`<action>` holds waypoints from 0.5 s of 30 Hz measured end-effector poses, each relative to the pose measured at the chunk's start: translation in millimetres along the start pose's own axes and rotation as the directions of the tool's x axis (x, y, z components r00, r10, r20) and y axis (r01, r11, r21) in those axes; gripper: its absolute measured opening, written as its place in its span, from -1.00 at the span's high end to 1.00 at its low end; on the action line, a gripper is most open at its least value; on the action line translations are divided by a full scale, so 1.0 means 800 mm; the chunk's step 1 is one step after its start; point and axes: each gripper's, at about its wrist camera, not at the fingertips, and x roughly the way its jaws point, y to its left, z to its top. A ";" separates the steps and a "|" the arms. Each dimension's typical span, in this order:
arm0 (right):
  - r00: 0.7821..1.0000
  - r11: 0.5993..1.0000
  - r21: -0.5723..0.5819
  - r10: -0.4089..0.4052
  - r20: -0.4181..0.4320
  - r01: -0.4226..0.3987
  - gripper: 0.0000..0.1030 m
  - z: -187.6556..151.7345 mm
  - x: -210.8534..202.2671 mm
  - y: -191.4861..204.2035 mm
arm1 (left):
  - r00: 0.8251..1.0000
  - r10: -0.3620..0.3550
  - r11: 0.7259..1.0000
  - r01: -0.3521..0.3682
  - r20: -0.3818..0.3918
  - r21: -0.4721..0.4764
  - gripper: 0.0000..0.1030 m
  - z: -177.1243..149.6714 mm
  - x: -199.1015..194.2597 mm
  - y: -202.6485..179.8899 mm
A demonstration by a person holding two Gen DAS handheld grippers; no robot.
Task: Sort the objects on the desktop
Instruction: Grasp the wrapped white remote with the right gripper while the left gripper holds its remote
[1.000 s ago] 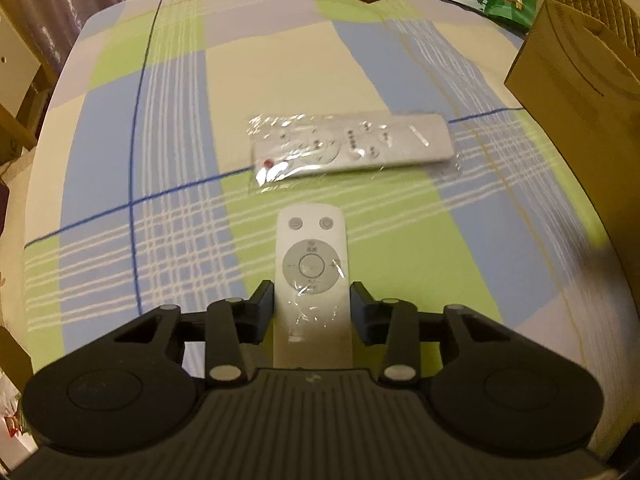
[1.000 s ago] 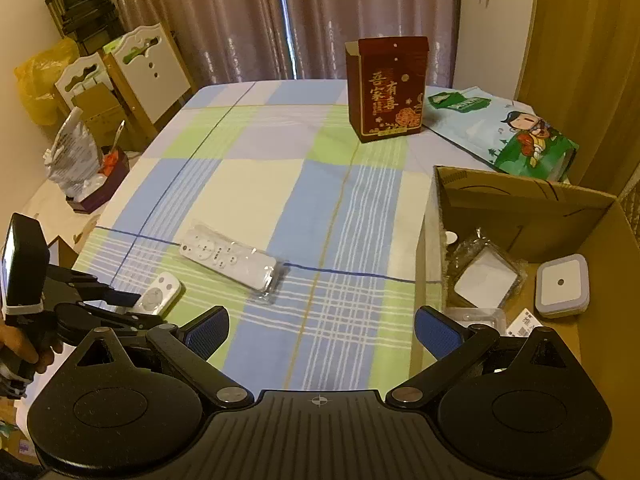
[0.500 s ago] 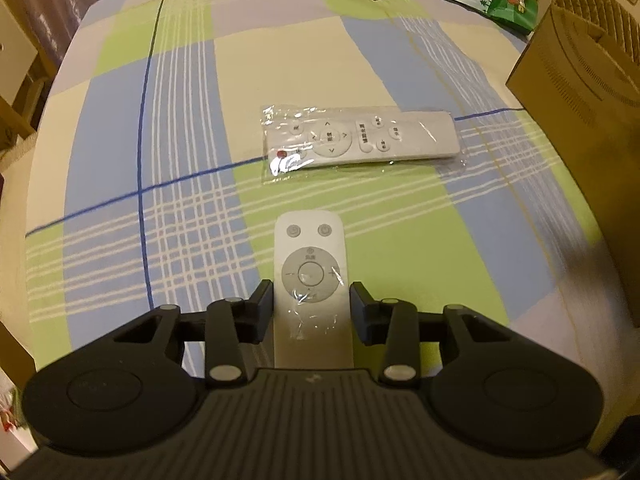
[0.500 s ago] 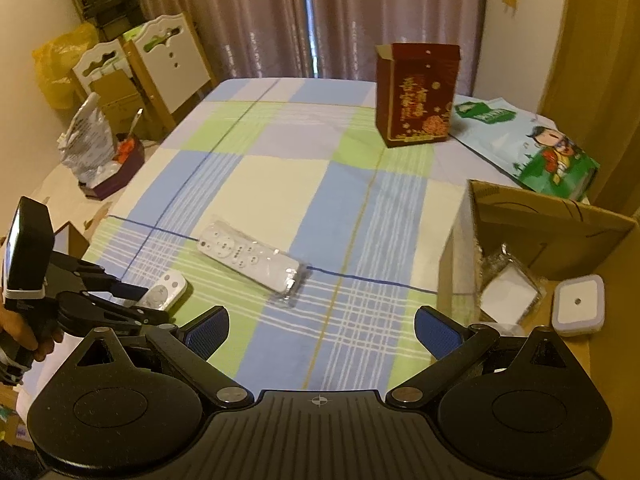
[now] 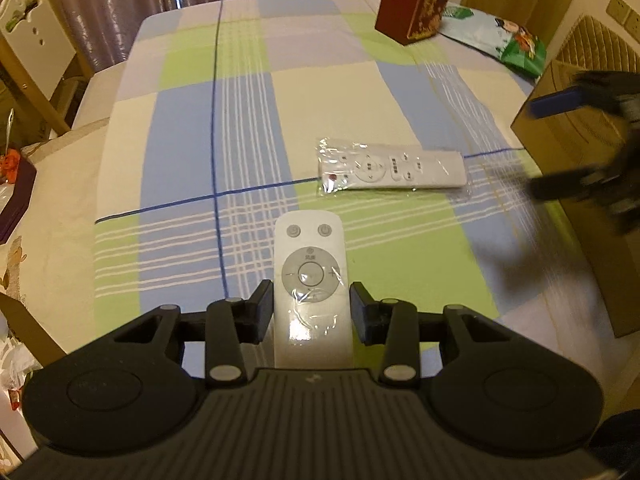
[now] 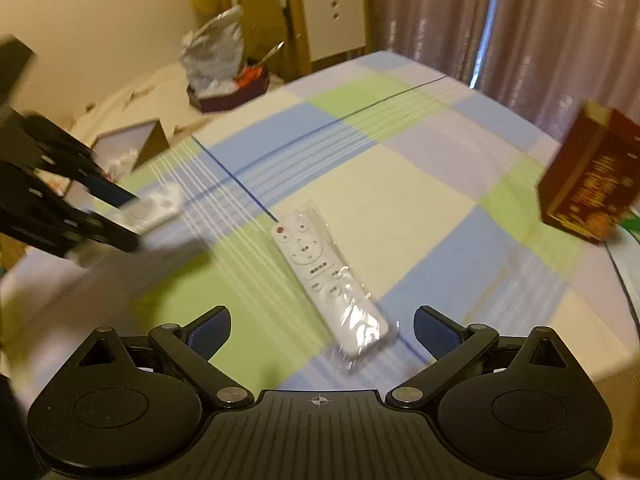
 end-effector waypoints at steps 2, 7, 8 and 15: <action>1.000 1.000 -0.019 0.001 -0.018 -0.001 -0.96 0.005 0.026 -0.005 | 1.000 0.006 1.000 -0.006 0.006 -0.007 0.31 -0.001 -0.005 0.002; 0.998 0.998 -0.060 -0.017 -0.067 0.013 -0.54 0.012 0.077 -0.011 | 1.000 0.023 0.999 -0.022 0.018 -0.027 0.31 -0.002 -0.014 0.010; 0.997 0.998 -0.065 -0.018 -0.074 0.013 -0.54 0.013 0.085 -0.012 | 0.999 0.029 0.999 -0.029 0.019 -0.030 0.31 -0.002 -0.015 0.012; 0.996 0.999 -0.026 -0.024 -0.083 0.022 0.00 0.009 0.100 -0.012 | 0.998 0.054 0.998 -0.054 0.021 -0.039 0.31 -0.001 -0.018 0.022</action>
